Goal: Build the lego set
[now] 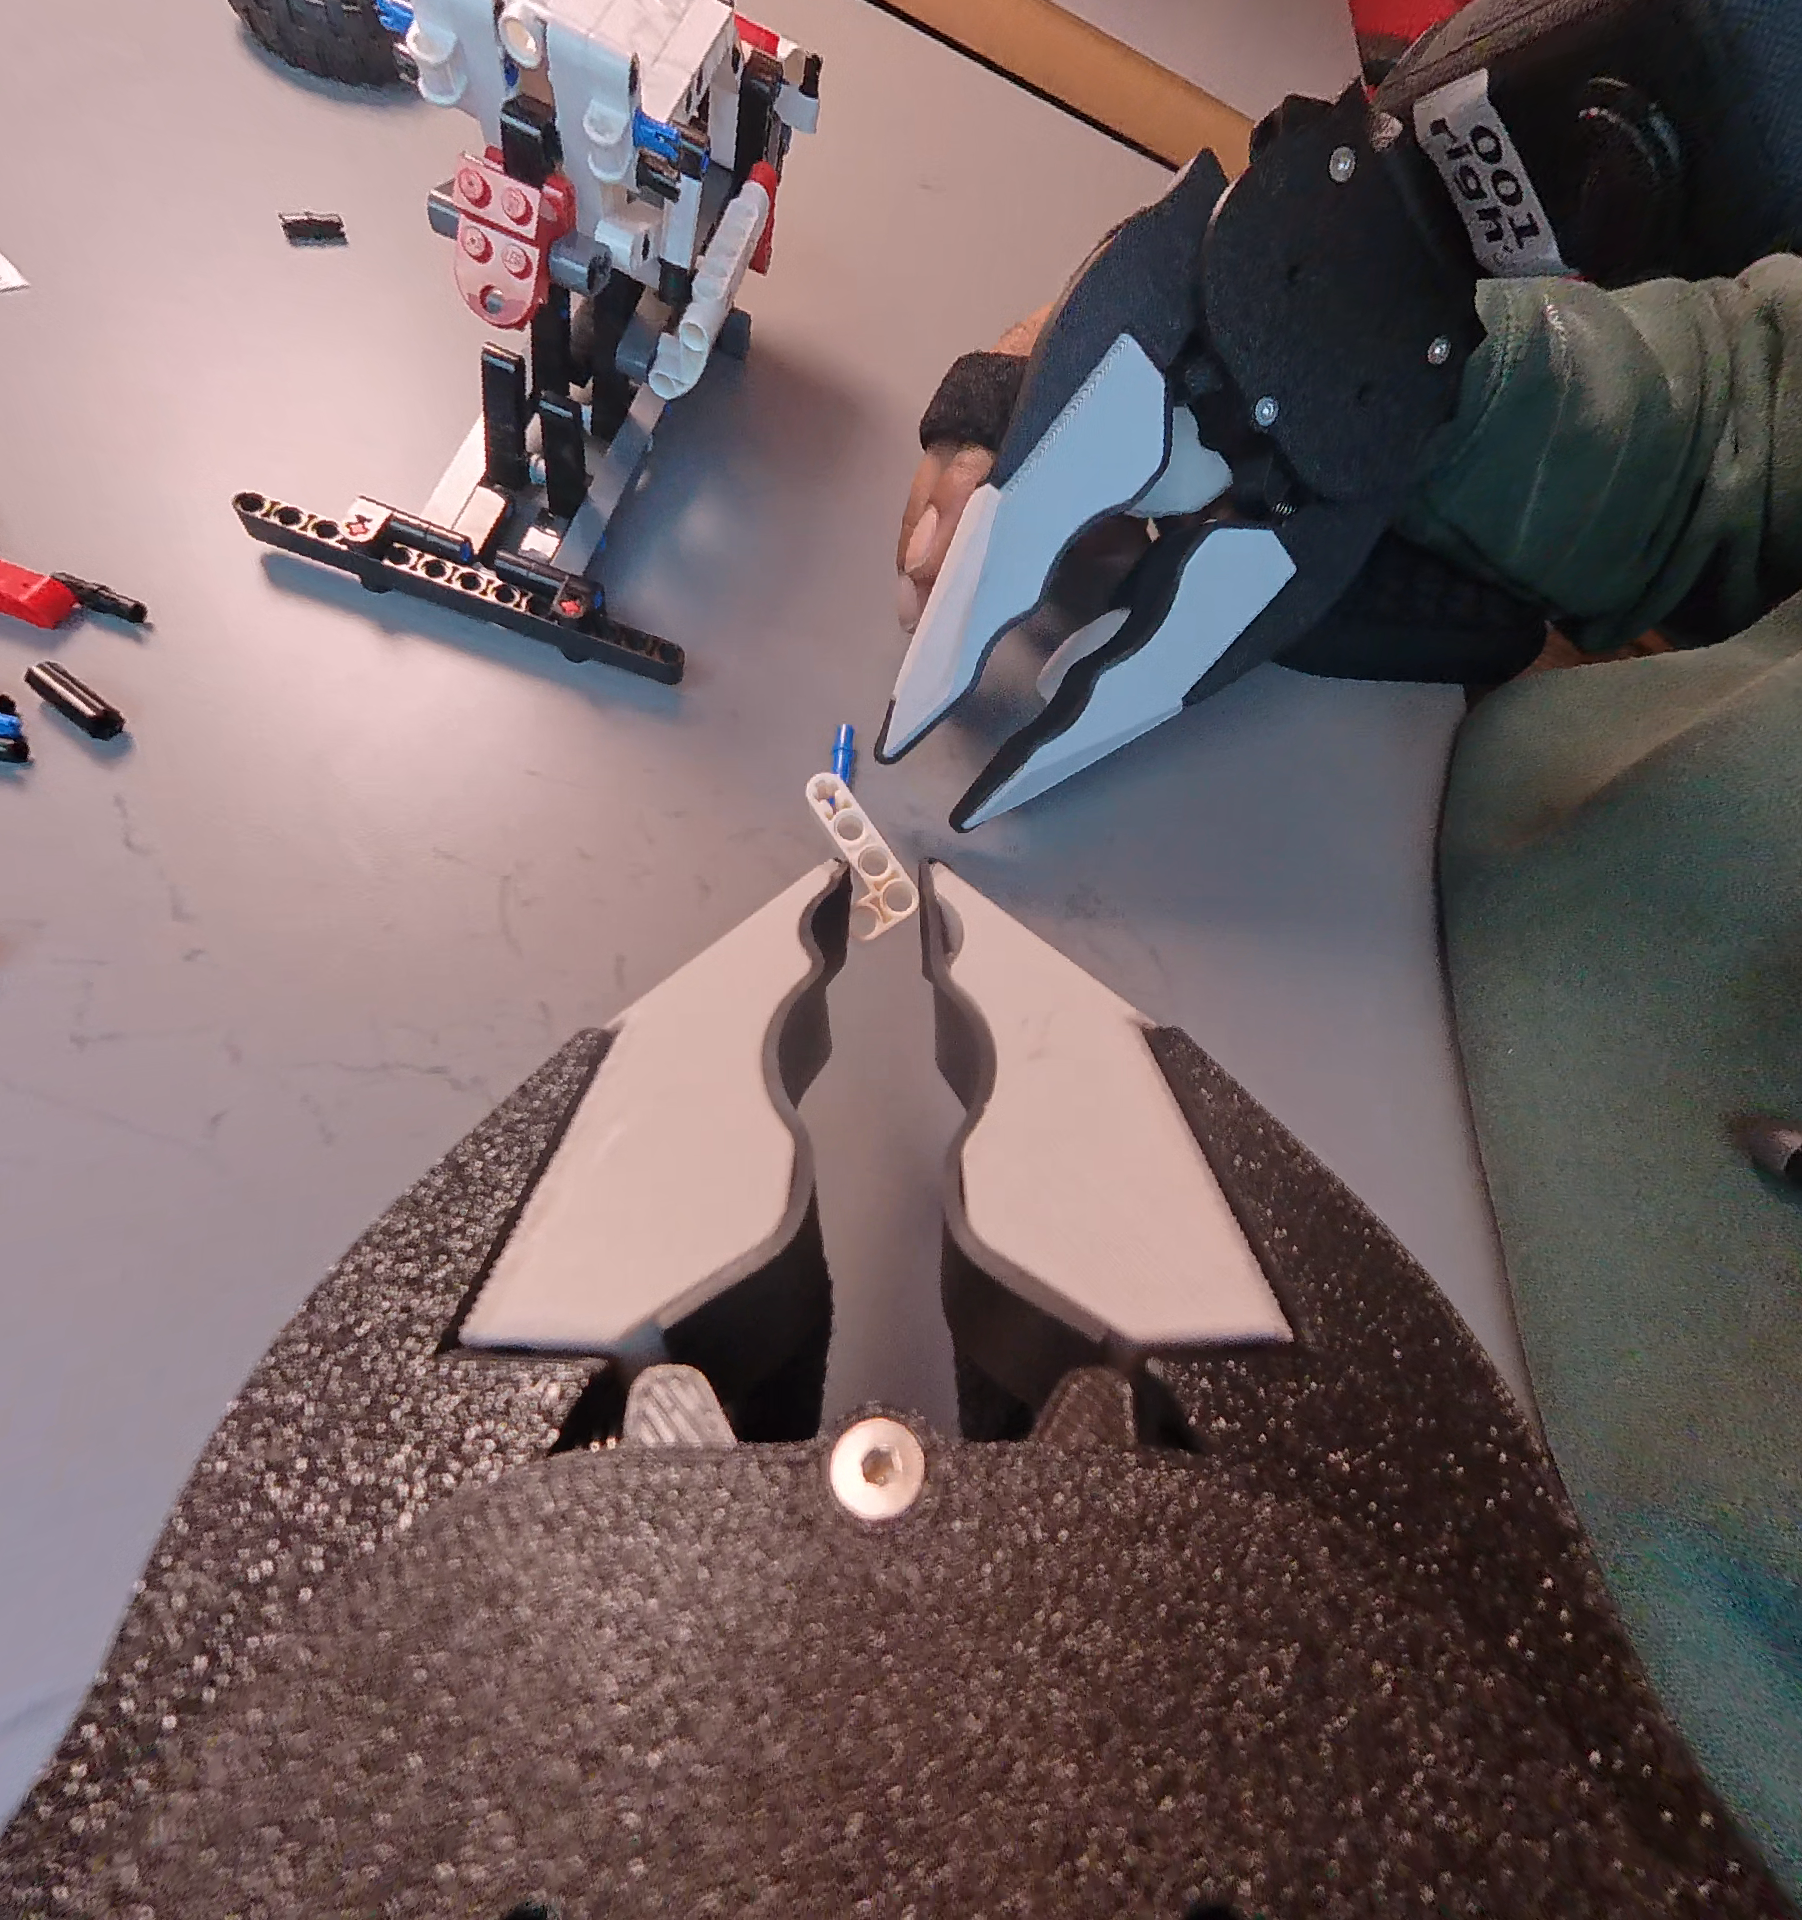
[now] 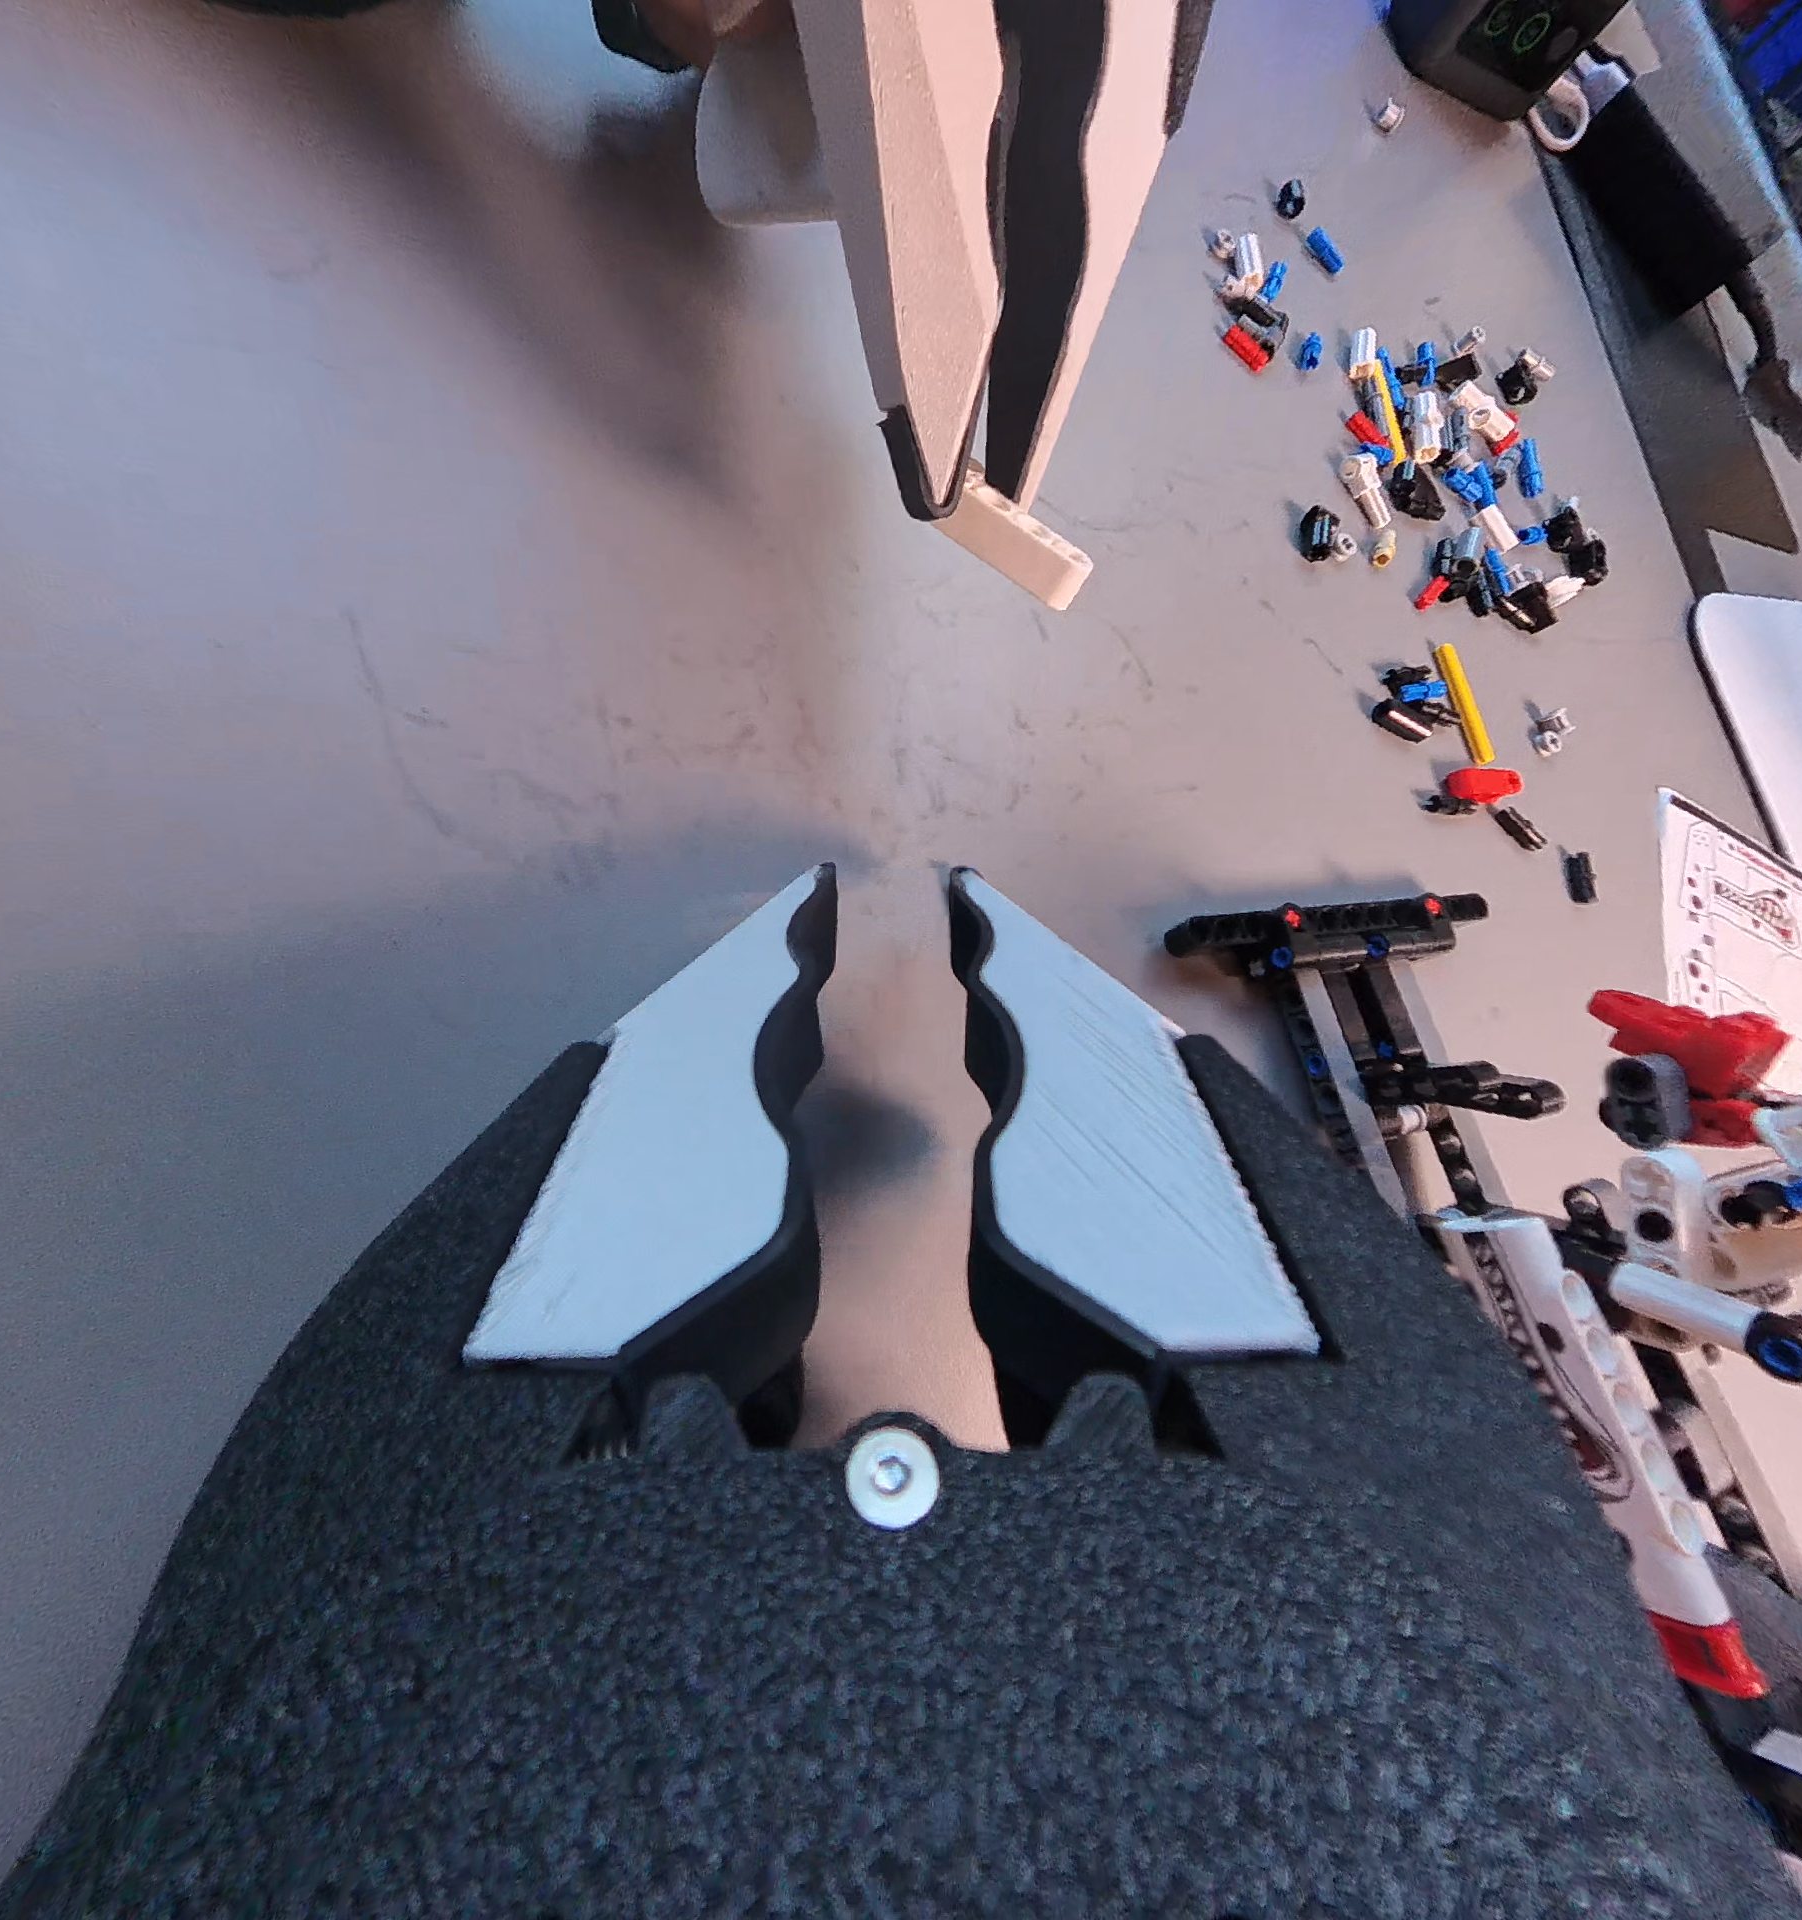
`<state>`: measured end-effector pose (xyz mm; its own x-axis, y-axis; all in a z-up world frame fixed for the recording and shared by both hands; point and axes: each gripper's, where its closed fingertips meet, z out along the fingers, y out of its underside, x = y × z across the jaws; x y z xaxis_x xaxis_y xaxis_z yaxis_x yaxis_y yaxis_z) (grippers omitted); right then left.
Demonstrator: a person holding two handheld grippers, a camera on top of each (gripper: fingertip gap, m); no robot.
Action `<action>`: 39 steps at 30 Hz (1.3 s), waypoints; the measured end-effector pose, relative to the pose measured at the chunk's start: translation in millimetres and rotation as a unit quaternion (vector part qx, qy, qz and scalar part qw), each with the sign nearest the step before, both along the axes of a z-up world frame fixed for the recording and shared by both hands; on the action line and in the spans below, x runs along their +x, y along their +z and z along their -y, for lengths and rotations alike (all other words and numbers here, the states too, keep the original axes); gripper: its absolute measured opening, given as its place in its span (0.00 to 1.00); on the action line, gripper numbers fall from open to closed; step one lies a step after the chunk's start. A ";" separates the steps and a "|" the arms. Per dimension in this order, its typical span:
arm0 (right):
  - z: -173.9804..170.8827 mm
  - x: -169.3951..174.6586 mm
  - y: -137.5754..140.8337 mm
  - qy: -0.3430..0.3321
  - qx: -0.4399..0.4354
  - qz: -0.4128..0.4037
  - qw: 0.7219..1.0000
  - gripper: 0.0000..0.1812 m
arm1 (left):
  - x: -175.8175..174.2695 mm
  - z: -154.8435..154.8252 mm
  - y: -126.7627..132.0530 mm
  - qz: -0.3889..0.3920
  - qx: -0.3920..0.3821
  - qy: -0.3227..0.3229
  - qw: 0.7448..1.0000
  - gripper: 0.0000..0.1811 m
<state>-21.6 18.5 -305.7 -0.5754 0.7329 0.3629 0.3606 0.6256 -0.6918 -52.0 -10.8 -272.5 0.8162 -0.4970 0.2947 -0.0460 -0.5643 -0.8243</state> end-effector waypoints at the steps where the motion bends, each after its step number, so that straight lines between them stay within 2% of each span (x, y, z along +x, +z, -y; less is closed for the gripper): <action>1: 0.0 -1.1 4.5 -0.001 -0.007 -0.009 1.000 0.12 | -0.1 -0.1 1.1 0.001 0.002 0.001 1.000 0.07; 3: -2.4 -4.4 19.5 -0.008 -0.028 -0.035 0.999 0.12 | -0.6 -0.2 4.1 0.006 0.008 0.004 1.000 0.07; 5: -12.5 -8.0 46.3 -0.020 -0.053 -0.075 0.996 0.14 | -1.5 -0.4 7.9 0.014 0.014 0.006 1.000 0.07; 8: -58.6 -10.2 91.3 -0.063 -0.026 -0.130 0.989 0.19 | -5.3 -0.7 12.3 0.025 0.020 0.013 0.999 0.07; 10: -93.6 -6.6 108.6 -0.082 0.016 -0.124 0.989 0.26 | -8.3 -0.9 14.0 0.030 0.023 0.019 0.999 0.07; 12: -128.5 -4.2 108.3 -0.094 0.078 -0.085 0.989 0.33 | -10.3 -0.7 15.7 0.034 0.025 0.023 0.999 0.07; 16: -180.5 -3.7 78.2 -0.086 0.182 0.014 0.979 0.43 | -13.6 -0.2 22.1 0.040 0.035 0.031 0.998 0.07; 24: -178.0 -11.8 39.4 -0.029 0.185 0.136 0.973 0.34 | -18.4 0.2 23.8 0.056 0.035 0.041 0.997 0.07; 29: -158.1 -21.4 40.9 0.005 0.138 0.164 0.977 0.31 | -19.3 0.3 21.6 0.058 0.030 0.043 0.997 0.07; 30: -152.6 -24.9 43.2 0.009 0.119 0.168 0.978 0.26 | -18.7 0.4 21.8 0.060 0.030 0.042 0.997 0.07; 33: -137.5 -29.5 42.8 0.030 0.076 0.211 0.974 0.26 | -17.4 0.7 20.5 0.062 0.026 0.040 0.997 0.07; 39: -123.0 -47.4 40.3 0.048 0.066 0.245 0.966 0.26 | -17.5 1.0 17.9 0.056 0.021 0.041 0.997 0.07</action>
<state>-69.0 141.5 -265.5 -0.7645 0.6340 0.1167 0.5607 0.7433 -0.3648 -69.5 -11.9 -254.6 0.8179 -0.4440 0.3659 0.0918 -0.5270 -0.8449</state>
